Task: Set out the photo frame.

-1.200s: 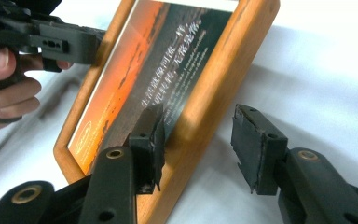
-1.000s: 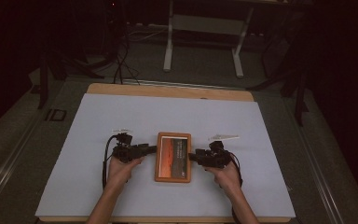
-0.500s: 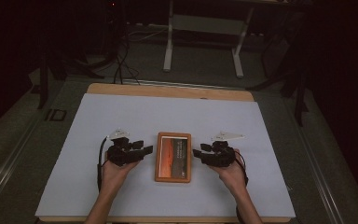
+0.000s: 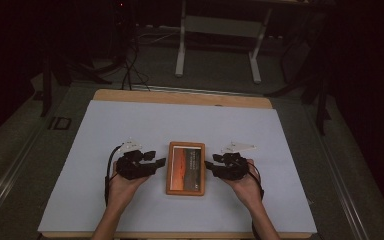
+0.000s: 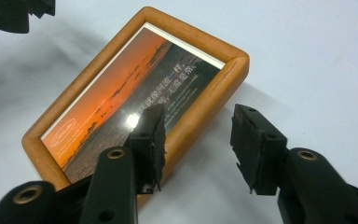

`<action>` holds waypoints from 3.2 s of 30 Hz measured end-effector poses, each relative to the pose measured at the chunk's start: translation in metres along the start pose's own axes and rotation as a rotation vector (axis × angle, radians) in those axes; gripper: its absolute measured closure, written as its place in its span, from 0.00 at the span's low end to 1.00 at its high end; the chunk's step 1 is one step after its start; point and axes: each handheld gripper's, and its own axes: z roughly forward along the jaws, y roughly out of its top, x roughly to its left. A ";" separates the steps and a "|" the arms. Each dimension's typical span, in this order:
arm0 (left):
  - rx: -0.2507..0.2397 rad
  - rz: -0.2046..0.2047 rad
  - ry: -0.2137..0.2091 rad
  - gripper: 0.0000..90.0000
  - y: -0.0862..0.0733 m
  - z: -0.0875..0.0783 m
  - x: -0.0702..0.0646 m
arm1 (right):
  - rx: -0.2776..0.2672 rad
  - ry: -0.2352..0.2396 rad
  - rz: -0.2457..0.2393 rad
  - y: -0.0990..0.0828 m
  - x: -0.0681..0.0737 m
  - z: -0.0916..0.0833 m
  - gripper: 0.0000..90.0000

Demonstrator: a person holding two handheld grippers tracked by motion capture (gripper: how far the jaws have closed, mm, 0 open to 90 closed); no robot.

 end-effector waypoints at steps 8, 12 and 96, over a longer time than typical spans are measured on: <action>-0.002 0.001 0.000 0.49 0.001 -0.002 -0.003 | 0.000 -0.025 -0.007 0.004 0.001 0.000 0.75; 0.001 0.007 -0.003 0.49 0.001 -0.001 -0.005 | -0.003 -0.021 -0.035 0.006 0.000 0.001 0.88; 0.030 0.012 -0.013 0.48 0.001 0.001 -0.013 | 0.114 -0.111 -0.027 0.018 -0.028 0.064 1.00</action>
